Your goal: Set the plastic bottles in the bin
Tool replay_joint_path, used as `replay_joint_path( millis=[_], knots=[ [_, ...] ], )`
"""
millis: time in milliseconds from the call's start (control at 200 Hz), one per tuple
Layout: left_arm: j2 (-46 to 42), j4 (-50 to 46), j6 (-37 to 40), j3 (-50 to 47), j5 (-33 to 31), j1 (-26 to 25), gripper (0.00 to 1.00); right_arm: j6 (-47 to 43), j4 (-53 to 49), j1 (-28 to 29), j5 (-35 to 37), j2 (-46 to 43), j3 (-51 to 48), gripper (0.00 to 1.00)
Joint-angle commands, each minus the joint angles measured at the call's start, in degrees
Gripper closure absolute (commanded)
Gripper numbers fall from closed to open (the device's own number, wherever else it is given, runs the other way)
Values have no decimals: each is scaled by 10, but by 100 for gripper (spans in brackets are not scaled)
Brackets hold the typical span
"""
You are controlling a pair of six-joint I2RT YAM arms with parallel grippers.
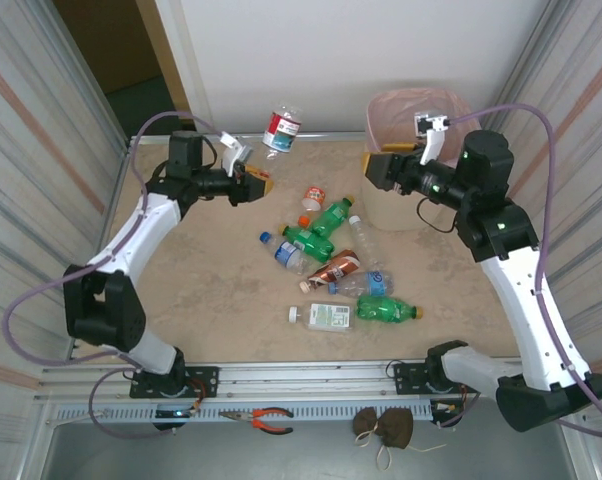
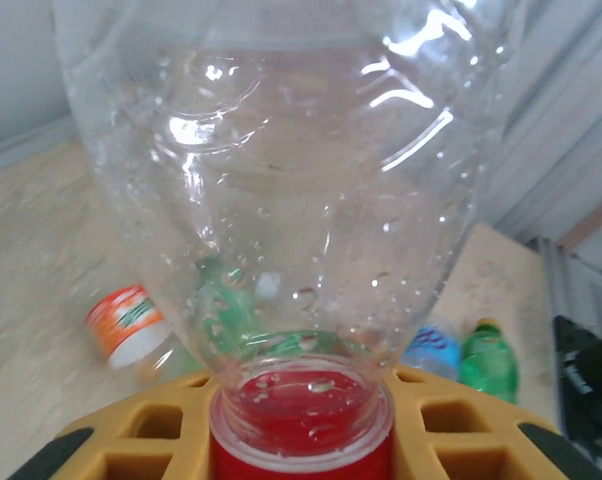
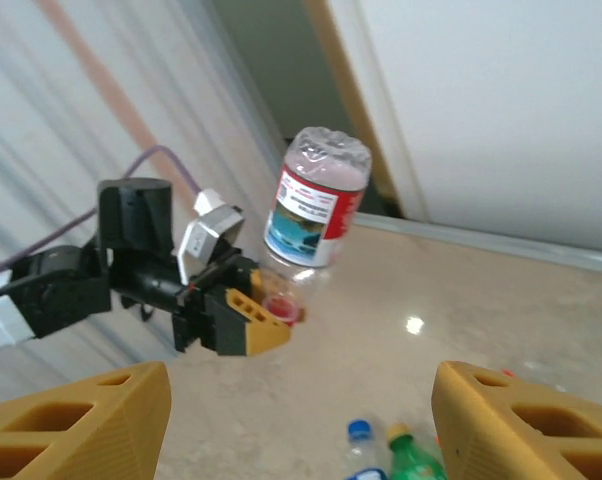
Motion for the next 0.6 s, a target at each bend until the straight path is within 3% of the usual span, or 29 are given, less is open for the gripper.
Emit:
replay_joint_path(
  millis=[0, 185, 596],
  knots=[
    [-50, 73, -48, -25, 52, -27, 81, 20, 86, 28, -23, -8, -1, 31],
    [-96, 90, -62, -31, 60, -73, 82, 22, 138, 71, -21, 2, 3, 30],
    [-119, 159, -119, -17, 94, -137, 83, 20, 174, 98, -18, 14, 34, 17]
  ],
)
